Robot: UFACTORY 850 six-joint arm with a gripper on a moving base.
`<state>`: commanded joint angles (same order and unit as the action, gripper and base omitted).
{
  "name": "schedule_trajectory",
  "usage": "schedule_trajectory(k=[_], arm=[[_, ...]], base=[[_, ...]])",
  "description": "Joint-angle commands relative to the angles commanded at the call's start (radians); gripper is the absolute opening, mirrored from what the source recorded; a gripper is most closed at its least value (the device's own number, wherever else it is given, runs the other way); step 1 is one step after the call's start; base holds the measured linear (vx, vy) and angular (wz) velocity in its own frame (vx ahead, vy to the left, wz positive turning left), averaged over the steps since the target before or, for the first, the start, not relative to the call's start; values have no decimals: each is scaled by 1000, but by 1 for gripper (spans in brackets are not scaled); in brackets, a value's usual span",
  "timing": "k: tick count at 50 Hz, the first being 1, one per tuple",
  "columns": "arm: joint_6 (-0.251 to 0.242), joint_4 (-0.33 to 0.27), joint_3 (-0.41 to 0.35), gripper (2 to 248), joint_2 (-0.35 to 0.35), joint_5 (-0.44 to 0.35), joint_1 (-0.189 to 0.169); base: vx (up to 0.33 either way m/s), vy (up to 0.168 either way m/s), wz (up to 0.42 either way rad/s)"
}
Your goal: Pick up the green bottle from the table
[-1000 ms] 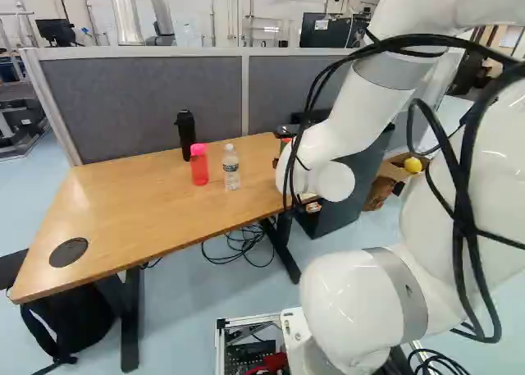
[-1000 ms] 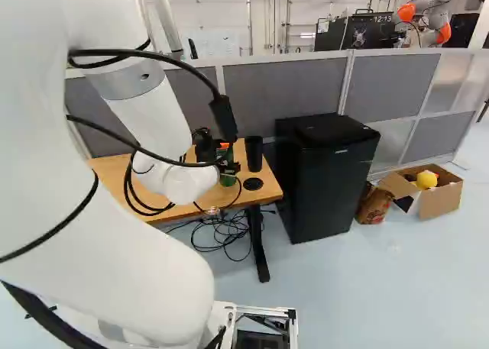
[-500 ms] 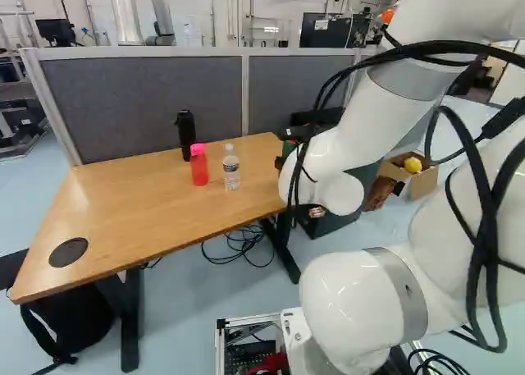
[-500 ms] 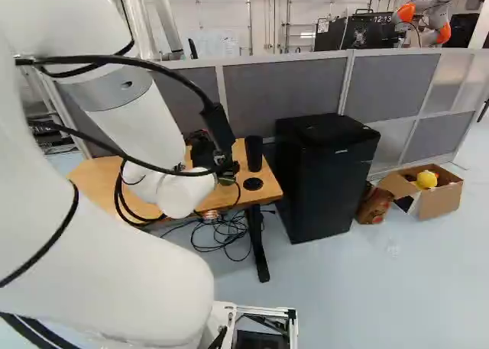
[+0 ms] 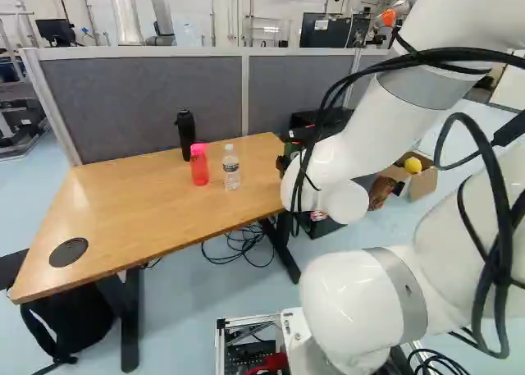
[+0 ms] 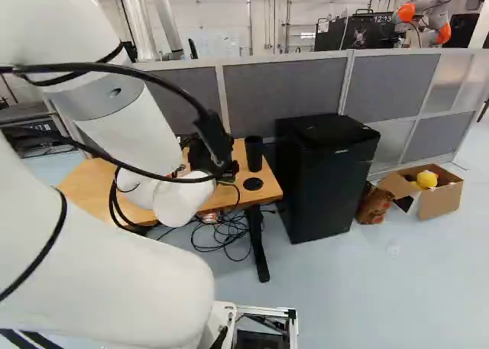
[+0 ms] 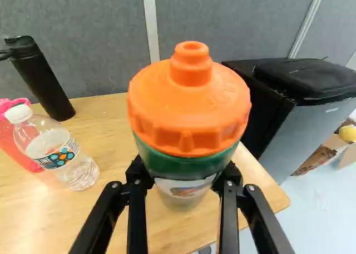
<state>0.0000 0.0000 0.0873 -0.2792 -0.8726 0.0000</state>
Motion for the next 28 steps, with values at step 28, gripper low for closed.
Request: schedule_trajectory(k=[28], arm=[[0, 0, 0, 116, 0, 0, 0]], base=[[0, 0, 0]])
